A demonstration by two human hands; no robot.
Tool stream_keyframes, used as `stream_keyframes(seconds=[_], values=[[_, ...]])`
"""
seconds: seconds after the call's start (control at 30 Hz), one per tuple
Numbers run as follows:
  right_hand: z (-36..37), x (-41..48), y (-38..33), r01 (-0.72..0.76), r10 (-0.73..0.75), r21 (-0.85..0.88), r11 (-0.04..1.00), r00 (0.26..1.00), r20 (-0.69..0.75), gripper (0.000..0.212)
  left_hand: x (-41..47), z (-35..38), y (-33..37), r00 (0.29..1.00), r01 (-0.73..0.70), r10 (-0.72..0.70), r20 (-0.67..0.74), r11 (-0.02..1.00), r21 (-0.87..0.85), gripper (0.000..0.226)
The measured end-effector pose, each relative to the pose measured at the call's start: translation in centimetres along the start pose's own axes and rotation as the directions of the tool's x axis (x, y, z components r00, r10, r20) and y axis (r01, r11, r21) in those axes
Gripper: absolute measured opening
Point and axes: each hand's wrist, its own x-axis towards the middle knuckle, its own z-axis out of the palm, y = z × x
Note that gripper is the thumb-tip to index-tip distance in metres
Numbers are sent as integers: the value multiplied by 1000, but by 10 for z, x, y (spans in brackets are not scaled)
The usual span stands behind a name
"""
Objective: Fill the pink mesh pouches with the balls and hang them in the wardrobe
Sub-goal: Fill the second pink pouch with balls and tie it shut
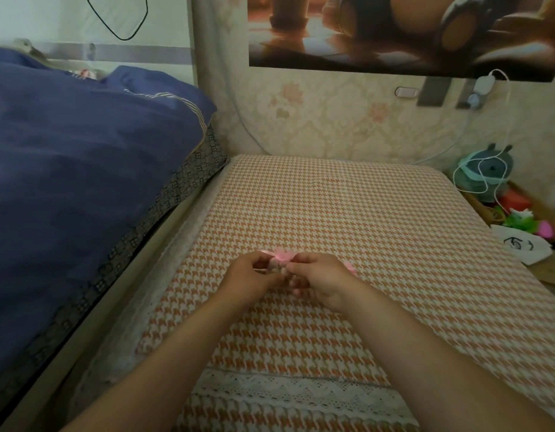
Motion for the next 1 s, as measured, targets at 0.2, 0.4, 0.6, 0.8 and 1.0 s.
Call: stream_keyframes(seconds=[0.2,0.4,0.6,0.8,1.0], values=[[-10,2,2,4,-4,1,1000,1000,19,17,-3,5,9,993,74,-77,-86,996,-43,31],[-6,-3,-9,-19,7,165,986,997,73,23,-2,6,9,989,107,-121,-90,982,-153,25],[-9,-4,-10,7,-13,204,979,1000,27,21,-3,0,13,983,166,-179,-26,949,-269,19],[-9,-5,-10,11,-12,96,995,1000,8,11,-4,-3,10,997,74,-77,-12,982,-177,18],[-11,-7,-11,333,-337,-263,905,941,34,5,1,-5,7,1000,5,-5,-4,998,-59,18]])
